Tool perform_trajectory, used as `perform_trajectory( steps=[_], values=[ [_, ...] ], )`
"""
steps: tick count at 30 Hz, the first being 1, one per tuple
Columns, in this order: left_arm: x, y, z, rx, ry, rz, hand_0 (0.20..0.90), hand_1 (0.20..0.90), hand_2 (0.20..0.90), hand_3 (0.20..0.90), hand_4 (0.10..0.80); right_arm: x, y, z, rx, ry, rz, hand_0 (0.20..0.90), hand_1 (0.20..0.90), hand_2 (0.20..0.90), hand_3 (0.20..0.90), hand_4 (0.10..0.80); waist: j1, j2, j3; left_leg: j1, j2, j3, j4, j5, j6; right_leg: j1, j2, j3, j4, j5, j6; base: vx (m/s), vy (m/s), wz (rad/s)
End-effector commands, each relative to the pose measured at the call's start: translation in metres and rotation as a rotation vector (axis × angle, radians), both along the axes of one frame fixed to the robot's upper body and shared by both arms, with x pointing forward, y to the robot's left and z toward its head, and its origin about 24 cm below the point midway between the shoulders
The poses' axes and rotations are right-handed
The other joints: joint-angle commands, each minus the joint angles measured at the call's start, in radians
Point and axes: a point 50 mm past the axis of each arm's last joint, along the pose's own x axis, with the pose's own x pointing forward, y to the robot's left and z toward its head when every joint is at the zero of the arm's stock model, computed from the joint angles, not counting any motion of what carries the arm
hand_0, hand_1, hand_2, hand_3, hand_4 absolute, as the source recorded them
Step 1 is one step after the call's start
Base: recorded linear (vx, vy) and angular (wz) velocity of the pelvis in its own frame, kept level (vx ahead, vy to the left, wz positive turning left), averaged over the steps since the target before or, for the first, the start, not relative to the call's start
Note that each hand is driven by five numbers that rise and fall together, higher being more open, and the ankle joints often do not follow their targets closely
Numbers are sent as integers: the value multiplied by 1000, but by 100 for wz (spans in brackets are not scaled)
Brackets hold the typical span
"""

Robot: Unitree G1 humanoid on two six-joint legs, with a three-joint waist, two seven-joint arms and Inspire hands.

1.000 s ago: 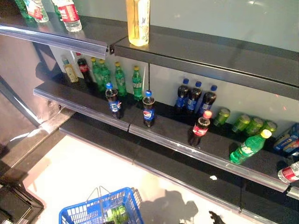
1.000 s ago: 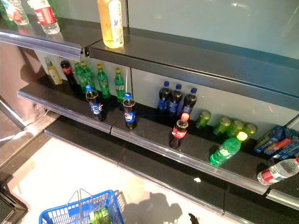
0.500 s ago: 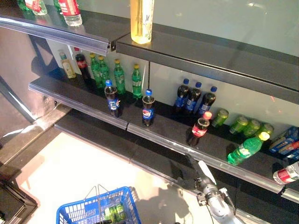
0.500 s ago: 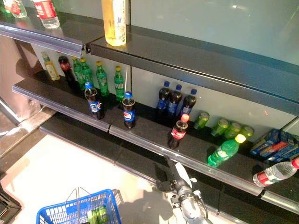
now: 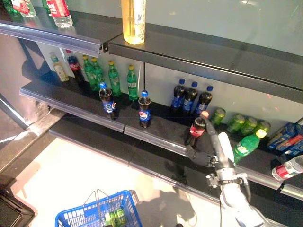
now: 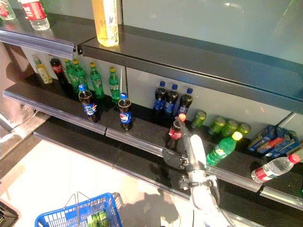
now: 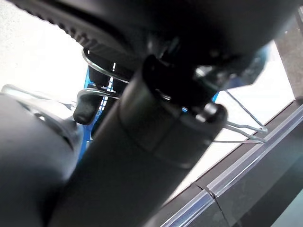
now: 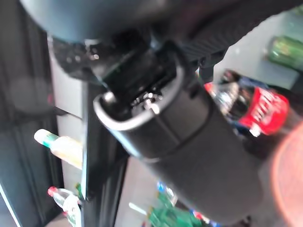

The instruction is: Pick up the drink and place into the basket.

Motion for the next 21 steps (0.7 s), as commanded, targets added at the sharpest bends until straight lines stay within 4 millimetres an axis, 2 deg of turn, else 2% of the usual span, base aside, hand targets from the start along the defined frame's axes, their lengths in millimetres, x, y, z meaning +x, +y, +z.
perform_trajectory(
  steps=[1, 5, 13, 21],
  values=[
    [-1, -2, 0, -10, -35, -61, 300, 300, 300, 200, 100, 6, -4, 70, 73, -389, 14, 900, 900, 900, 900, 800, 22, 29, -15, 60, 104, 82, 5, -61, -49, -73, -77, 11, 2, 70, 86, 0, 0, 0],
    [-3, -2, 0, -13, -32, -63, 300, 300, 300, 200, 100, 5, -7, 73, 133, -397, -6, 900, 900, 900, 900, 800, 22, 28, -19, 60, 103, 84, 5, -61, -49, -74, -77, 13, 3, 69, 85, 0, 0, 0],
    [-4, -4, -1, -20, -24, -46, 300, 300, 300, 200, 100, 12, -6, 66, 270, -288, -9, 900, 900, 900, 900, 800, 28, 24, -15, 65, 101, 83, 14, -63, -44, -73, -76, 17, 8, 65, 79, 37, 3, -6],
    [-5, -7, -2, -36, -34, 31, 300, 300, 300, 200, 100, 20, -3, 61, 378, -253, -32, 900, 900, 900, 900, 800, 33, 23, 29, 29, 87, 75, 107, -94, -26, -102, -77, 31, 52, 54, 60, 17, -1, -1]
  ],
)
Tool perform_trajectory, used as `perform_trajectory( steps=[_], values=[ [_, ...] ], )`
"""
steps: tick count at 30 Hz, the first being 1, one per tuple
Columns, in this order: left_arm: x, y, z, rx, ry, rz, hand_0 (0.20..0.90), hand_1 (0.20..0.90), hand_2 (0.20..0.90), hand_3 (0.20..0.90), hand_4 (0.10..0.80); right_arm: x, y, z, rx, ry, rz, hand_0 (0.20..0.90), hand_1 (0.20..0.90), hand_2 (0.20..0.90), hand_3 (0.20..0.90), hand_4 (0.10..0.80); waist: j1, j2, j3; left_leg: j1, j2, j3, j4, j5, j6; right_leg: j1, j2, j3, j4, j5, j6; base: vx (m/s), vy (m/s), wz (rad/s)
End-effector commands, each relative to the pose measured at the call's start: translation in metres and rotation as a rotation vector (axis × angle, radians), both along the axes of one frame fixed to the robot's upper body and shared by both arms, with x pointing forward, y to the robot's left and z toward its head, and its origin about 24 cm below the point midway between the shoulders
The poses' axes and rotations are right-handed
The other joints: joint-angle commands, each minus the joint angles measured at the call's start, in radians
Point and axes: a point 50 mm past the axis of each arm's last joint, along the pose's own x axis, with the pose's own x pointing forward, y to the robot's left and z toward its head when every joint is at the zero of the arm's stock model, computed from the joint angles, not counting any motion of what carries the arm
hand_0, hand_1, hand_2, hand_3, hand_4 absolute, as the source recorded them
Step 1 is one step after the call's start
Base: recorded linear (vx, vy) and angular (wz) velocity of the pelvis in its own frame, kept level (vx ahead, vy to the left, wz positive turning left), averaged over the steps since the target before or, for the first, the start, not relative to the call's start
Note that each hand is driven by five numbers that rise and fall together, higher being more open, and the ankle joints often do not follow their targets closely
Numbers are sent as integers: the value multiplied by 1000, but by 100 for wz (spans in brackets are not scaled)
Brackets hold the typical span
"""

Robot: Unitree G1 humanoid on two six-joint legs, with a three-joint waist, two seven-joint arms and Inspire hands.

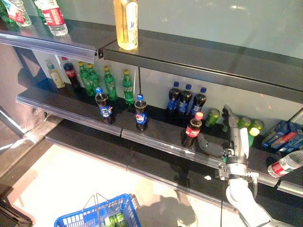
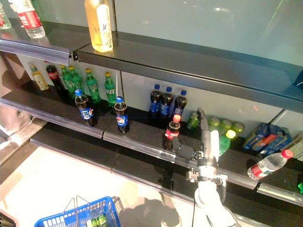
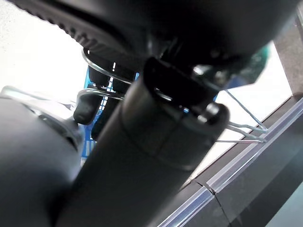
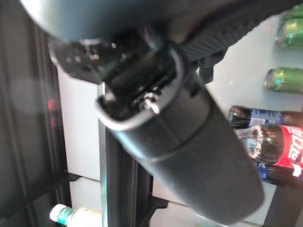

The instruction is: Pick up the drink and place into the basket.

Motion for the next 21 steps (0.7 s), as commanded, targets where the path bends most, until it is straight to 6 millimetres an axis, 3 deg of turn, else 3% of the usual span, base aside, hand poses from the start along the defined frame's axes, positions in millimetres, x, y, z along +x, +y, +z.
perform_trajectory(
  steps=[1, 13, 21],
  values=[
    [9, -5, 0, -17, -61, 0, 300, 300, 300, 200, 100, 19, 9, 51, 94, -265, 27, 900, 900, 900, 900, 800, 43, 13, 70, 15, 84, 46, 122, -98, -21, -99, -79, 9, 67, 44, 57, 0, 0, 0],
    [62, -28, 7, -86, -227, -72, 300, 300, 300, 200, 100, 53, 21, 71, 121, -406, -50, 900, 900, 900, 900, 800, 51, 88, 232, -147, 40, -19, 222, -96, -8, -233, -105, 44, 177, 18, 23, -117, 65, 2],
    [80, -51, 10, -156, -306, -101, 300, 300, 300, 200, 100, 69, 21, 88, 110, -474, -114, 900, 900, 900, 900, 800, 60, 136, 301, -208, 6, -51, 274, -95, -6, -277, -127, 43, 223, 5, 7, -67, 94, 6]
  ],
)
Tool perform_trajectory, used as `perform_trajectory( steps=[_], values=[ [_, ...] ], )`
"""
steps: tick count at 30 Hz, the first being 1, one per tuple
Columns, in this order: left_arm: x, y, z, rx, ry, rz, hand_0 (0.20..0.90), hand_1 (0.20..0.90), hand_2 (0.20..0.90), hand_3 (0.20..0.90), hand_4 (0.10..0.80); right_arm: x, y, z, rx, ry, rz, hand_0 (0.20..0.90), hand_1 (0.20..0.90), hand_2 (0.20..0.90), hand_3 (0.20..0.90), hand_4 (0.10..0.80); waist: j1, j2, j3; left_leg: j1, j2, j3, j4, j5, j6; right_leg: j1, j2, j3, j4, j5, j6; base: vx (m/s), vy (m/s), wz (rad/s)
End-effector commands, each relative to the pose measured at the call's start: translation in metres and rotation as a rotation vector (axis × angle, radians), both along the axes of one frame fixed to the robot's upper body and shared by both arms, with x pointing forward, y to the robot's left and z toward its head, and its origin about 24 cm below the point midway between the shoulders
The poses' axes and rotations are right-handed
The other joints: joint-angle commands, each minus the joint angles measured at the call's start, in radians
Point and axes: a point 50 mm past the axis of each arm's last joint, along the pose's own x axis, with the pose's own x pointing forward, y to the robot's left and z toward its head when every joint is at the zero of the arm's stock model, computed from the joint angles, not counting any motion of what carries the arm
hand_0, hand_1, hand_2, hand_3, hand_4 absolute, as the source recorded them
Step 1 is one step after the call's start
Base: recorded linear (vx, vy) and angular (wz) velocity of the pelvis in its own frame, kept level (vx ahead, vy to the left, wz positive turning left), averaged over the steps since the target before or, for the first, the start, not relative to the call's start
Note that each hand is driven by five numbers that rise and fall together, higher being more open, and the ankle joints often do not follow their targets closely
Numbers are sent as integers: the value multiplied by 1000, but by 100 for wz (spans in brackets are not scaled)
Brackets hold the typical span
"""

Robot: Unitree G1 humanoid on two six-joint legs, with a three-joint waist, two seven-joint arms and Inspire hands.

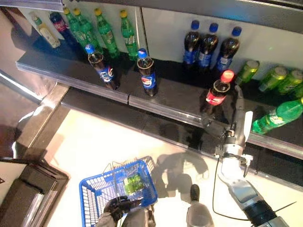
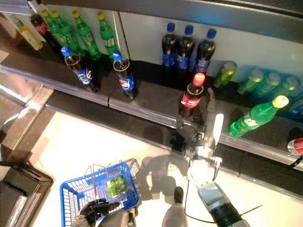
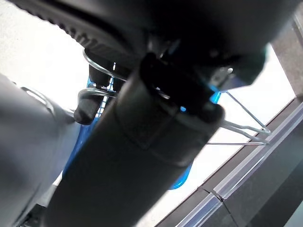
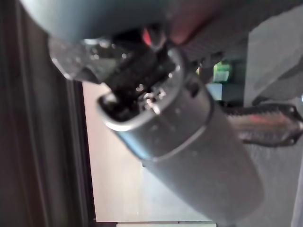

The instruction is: Pick up the drink and place into the basket.

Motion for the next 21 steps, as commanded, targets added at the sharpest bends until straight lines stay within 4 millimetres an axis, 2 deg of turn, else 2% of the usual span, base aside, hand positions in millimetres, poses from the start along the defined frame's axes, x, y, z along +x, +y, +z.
perform_trajectory(
  steps=[1, 11, 21],
  values=[
    [-21, -11, -7, -66, 10, -3, 300, 300, 300, 200, 100, 11, 14, 56, 26, -280, 15, 900, 900, 900, 900, 800, 30, -13, -3, -53, 36, -26, 201, -109, -28, -124, -86, 41, 140, 0, -3, -54, 74, 6],
    [-1, -21, 1, -113, -58, -17, 300, 300, 300, 200, 100, 27, 18, 78, 64, -341, -53, 900, 900, 900, 900, 800, 50, 21, 74, -124, 19, -44, 234, -97, -28, -178, -98, 25, 170, 1, -15, -70, 34, 6],
    [13, -34, 8, -155, -104, -28, 300, 300, 300, 200, 100, 34, 27, 91, 115, -393, -66, 900, 900, 900, 900, 800, 67, 36, 124, -167, 20, -56, 249, -78, -30, -210, -94, 8, 198, -1, -27, -55, -10, 4]
  ],
)
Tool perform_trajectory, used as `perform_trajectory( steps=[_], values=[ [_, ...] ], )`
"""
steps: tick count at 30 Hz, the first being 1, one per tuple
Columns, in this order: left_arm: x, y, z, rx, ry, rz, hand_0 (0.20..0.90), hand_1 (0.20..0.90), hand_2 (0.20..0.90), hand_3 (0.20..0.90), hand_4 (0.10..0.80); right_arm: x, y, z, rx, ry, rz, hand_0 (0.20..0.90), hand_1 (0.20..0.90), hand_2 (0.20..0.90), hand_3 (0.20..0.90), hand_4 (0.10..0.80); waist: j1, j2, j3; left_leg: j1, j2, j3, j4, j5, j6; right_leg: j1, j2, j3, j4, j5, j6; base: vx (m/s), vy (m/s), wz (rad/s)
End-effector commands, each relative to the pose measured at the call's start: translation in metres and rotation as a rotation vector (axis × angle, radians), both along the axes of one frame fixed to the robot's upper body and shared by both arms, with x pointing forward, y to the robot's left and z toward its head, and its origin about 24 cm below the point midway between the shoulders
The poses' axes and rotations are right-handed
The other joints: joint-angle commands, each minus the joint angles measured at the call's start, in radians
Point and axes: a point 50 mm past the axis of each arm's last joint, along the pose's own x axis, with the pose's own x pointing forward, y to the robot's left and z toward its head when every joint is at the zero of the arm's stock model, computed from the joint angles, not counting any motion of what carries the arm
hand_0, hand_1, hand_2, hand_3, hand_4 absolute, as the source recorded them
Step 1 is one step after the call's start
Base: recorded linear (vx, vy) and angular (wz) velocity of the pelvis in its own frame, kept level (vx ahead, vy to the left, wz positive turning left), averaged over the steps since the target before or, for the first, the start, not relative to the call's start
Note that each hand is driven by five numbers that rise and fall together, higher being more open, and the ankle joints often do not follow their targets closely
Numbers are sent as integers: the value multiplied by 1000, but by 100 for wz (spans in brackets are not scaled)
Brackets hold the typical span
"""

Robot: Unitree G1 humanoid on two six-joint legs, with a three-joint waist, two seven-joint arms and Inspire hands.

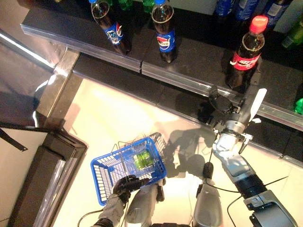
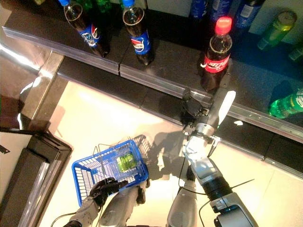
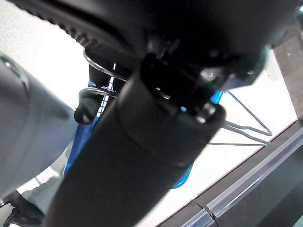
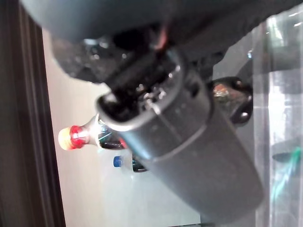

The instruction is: Pick up the drink and place into the basket.

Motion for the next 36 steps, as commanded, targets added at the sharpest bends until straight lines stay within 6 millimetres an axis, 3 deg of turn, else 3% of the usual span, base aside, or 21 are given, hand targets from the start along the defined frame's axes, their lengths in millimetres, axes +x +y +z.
perform_trajectory(
  steps=[1, 9, 24, 36],
  values=[
    [-36, -9, -15, -50, 78, -25, 300, 300, 300, 200, 100, 1, 19, 49, 31, -238, 55, 900, 900, 900, 900, 800, 27, -33, -11, -31, 57, -38, 177, -93, -73, -52, -42, 7, 52, 21, -37, 0, 0, 0],
    [-42, -9, -16, -63, 83, -27, 300, 300, 300, 200, 100, 4, 11, 55, 40, -257, 6, 900, 900, 900, 900, 800, 43, -22, -14, -22, 55, -40, 162, -83, -75, -33, -38, -8, 43, 18, -41, 5, -1, 0],
    [-53, -7, -19, -68, 108, -47, 300, 300, 300, 200, 100, 7, -23, 68, 82, -300, -145, 900, 900, 900, 900, 800, 61, -13, -35, -14, 54, -47, 177, -84, -78, -5, -43, -25, 40, 17, -45, 41, -3, 1],
    [-52, -4, -18, -65, 117, -60, 300, 300, 300, 200, 100, 13, -41, 93, 126, -339, -141, 900, 900, 900, 900, 800, 77, -11, -30, -25, 58, -60, 203, -89, -81, 1, -40, -31, 54, 4, -52, 9, -4, 0]
  ],
)
